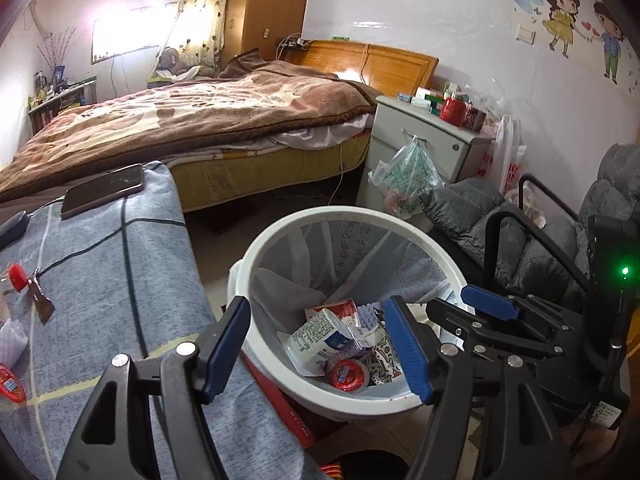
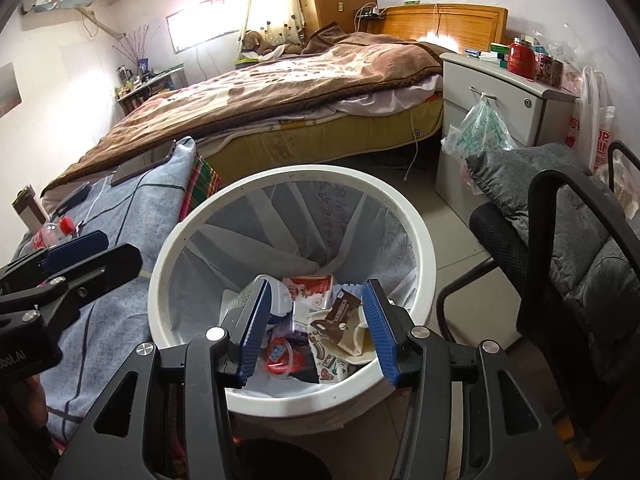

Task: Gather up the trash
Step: 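Move both tools back toward the table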

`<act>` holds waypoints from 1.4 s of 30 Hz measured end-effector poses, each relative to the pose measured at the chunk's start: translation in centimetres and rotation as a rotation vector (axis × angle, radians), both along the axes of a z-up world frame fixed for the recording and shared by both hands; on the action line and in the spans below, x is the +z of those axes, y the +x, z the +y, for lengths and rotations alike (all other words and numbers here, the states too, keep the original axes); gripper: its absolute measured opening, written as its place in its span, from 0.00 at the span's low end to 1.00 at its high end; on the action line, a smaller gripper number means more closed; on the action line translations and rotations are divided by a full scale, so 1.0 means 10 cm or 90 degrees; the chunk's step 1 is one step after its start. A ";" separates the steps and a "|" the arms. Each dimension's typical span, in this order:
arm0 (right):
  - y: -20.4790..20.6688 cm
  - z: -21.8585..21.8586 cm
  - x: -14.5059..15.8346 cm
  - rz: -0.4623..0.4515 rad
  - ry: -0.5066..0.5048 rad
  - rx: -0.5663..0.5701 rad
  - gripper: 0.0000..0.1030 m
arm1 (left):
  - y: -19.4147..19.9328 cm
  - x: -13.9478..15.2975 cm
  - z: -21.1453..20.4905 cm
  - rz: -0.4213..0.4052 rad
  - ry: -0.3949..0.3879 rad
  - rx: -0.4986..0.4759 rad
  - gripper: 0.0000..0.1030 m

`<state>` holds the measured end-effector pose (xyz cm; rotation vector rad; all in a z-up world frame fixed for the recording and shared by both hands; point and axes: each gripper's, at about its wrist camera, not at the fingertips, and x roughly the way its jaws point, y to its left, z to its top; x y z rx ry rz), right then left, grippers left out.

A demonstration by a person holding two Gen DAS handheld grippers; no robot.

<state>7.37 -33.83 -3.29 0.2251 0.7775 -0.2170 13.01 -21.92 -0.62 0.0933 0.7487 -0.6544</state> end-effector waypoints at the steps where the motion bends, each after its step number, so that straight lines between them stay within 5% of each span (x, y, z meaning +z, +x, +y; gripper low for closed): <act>1: -0.01 0.02 0.01 -0.004 0.001 0.002 0.48 | 0.00 0.01 0.03 0.000 -0.002 0.003 0.69; 42: 0.17 1.18 0.29 -0.066 -0.002 0.142 0.48 | -0.10 0.18 1.76 -0.053 -0.026 0.193 0.70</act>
